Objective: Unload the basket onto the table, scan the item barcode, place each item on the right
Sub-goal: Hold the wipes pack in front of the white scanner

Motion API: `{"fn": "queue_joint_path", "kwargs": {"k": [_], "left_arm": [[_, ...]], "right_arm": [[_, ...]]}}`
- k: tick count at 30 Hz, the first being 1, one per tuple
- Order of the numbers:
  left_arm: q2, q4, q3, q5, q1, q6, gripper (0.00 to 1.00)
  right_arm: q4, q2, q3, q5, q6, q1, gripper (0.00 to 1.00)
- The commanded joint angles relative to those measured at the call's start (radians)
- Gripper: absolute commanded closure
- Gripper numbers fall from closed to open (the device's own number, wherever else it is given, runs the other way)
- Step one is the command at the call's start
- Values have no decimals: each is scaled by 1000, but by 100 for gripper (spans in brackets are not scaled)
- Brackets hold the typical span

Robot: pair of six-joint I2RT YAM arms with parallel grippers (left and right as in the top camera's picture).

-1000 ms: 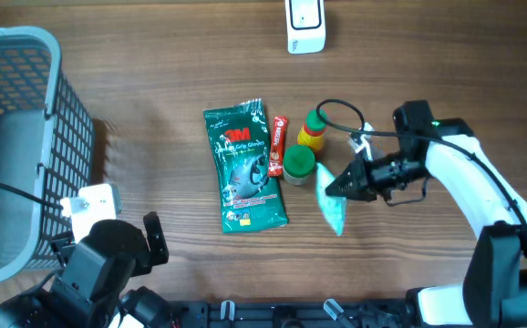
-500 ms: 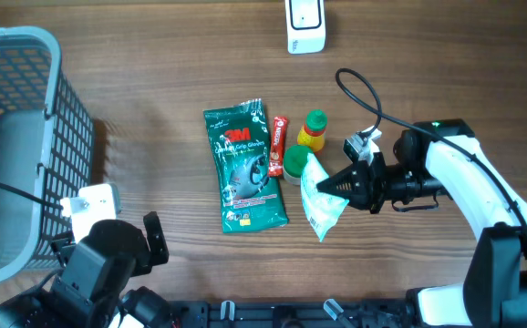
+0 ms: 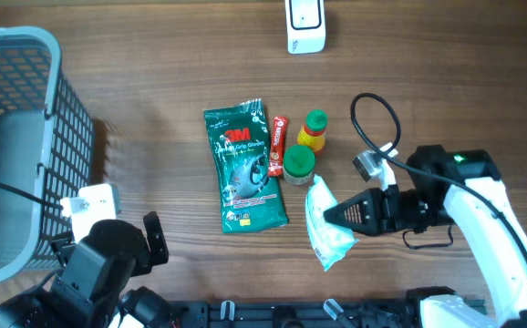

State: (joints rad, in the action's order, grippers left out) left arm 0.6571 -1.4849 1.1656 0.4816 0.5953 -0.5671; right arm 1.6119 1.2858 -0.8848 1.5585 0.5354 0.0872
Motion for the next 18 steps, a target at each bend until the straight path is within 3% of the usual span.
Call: {"fn": "queue_joint_path", "kwargs": {"k": [1, 5, 8, 12, 15, 18], "left_arm": [[-1, 2, 13, -2, -5, -18, 0], [-1, 2, 13, -2, -5, -18, 0], [-1, 2, 13, -2, -5, -18, 0], [-1, 2, 13, -2, -5, -18, 0], [-1, 2, 13, -2, -5, -18, 0], [-1, 2, 13, -2, -5, -18, 0]], "right_arm": [[0, -41, 1, 47, -14, 5, 96], [-28, -40, 1, 27, 9, 5, 96], [-204, -40, 1, -37, 14, -11, 95], [-518, -41, -5, -187, -329, -57, 96], [-650, -75, -77, -499, -559, -107, 95], [-715, -127, -130, -753, -670, -121, 96]]}}
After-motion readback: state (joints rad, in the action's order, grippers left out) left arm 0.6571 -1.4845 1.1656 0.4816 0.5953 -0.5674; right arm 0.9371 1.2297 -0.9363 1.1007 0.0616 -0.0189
